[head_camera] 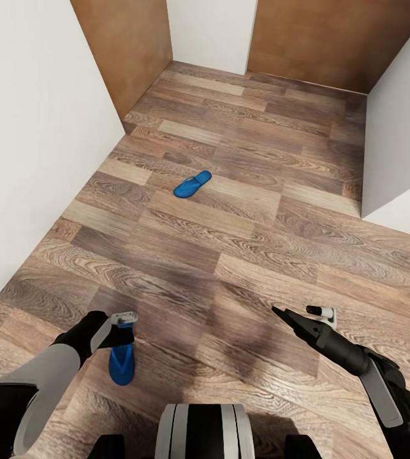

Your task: In the bedroom, move the book from the bed onto either nightstand, and place the two sandals side by side next to the bed.

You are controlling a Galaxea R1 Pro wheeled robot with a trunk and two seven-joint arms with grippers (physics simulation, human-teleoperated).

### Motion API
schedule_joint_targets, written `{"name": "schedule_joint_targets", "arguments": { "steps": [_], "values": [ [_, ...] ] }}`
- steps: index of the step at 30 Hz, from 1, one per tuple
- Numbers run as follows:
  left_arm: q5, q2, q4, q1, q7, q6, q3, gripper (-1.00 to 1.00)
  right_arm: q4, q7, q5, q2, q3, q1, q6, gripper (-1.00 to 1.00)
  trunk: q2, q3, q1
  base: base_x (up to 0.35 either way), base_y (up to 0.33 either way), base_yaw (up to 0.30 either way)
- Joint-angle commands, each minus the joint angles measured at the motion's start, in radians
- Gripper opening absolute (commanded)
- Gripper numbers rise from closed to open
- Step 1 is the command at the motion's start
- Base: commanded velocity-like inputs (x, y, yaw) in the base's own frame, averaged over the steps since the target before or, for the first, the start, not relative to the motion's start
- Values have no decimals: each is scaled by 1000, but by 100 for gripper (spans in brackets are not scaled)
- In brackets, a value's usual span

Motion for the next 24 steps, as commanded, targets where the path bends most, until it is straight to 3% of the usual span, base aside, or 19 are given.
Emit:
{"name": "schedule_joint_targets", "arguments": {
  "steps": [1, 24],
  "values": [
    [5, 0, -2, 0, -1, 3, -8, -100, 0, 0, -4, 0, 0, 0, 8, 100, 0, -1, 0, 0, 0, 0],
    [-1, -1, 8, 2, 0, -14, -10, -100, 1, -1, 1, 0, -2, 0, 14, 100, 0, -1, 0, 0, 0, 0]
  ]
}}
